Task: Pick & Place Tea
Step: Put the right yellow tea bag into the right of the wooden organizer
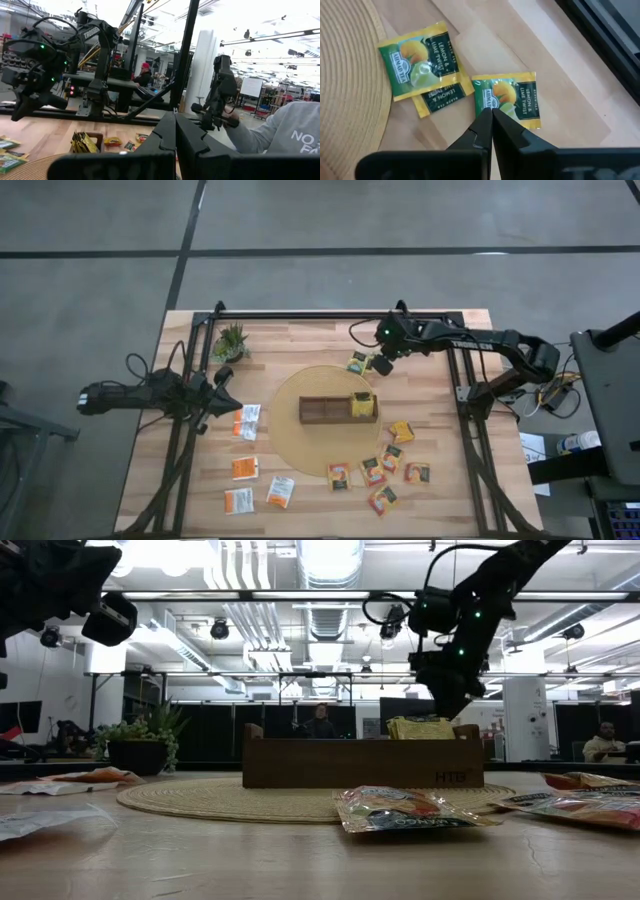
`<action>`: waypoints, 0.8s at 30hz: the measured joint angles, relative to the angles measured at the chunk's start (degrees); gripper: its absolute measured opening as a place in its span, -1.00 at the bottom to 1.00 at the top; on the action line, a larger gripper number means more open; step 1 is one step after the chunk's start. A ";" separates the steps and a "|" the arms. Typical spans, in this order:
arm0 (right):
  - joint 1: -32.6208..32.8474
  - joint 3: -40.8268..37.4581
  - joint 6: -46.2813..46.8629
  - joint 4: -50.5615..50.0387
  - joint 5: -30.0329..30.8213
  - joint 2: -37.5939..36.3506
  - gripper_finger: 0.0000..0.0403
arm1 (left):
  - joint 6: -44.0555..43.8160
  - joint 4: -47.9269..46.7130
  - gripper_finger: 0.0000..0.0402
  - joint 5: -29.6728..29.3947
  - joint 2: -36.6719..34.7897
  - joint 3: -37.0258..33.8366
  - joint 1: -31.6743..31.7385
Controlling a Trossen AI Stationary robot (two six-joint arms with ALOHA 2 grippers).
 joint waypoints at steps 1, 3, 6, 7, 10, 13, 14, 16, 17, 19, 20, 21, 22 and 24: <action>-0.11 -0.66 -0.33 0.67 -0.02 -0.07 -0.96 | 0.01 0.02 -1.00 0.02 0.00 0.00 0.02; -0.49 -1.58 -0.82 2.43 0.22 -0.14 -0.96 | 0.02 0.00 -1.00 0.02 0.00 0.00 0.00; -0.86 -1.89 -1.17 3.34 2.00 -0.15 -0.96 | 0.00 0.01 -1.00 0.01 0.01 0.00 0.00; -0.87 -1.94 -1.21 3.28 2.66 0.05 -0.95 | 0.00 0.00 -1.00 0.01 0.01 -0.01 0.01; -0.87 -1.94 -1.81 3.25 4.07 0.36 -0.91 | 0.00 0.00 -1.00 0.02 0.02 -0.01 0.00; -0.87 -2.00 -2.09 3.30 4.53 0.38 -0.82 | 0.01 0.00 -1.00 0.01 0.00 -0.01 0.00; -0.87 -2.09 -2.10 3.29 4.53 0.38 -0.78 | 0.02 0.00 -1.00 0.00 0.00 0.00 0.00; -0.87 -2.25 -2.12 3.30 4.53 0.38 -0.69 | 0.02 0.00 -1.00 0.02 0.00 0.00 0.00; -0.87 -2.33 -2.14 3.32 4.53 0.38 -0.64 | 0.01 0.01 -1.00 0.01 0.01 0.00 0.01; -0.87 -2.46 -2.16 3.30 4.55 0.48 -0.54 | 0.02 0.00 -1.00 0.00 0.02 0.00 0.00; -0.87 -2.46 -2.16 3.34 4.55 0.50 -0.48 | 0.00 0.00 -1.00 0.02 0.02 0.00 0.00; -0.87 -2.52 -2.16 3.33 4.62 0.57 -0.42 | 0.02 0.00 -1.00 0.02 0.02 0.00 0.00; -0.87 -2.57 -2.14 3.32 4.78 0.58 -0.37 | 0.02 0.00 -1.00 0.00 0.02 0.00 0.02; -0.87 -2.65 -2.10 3.42 5.27 0.58 -0.25 | 0.00 0.00 -1.00 0.01 0.02 -0.01 0.00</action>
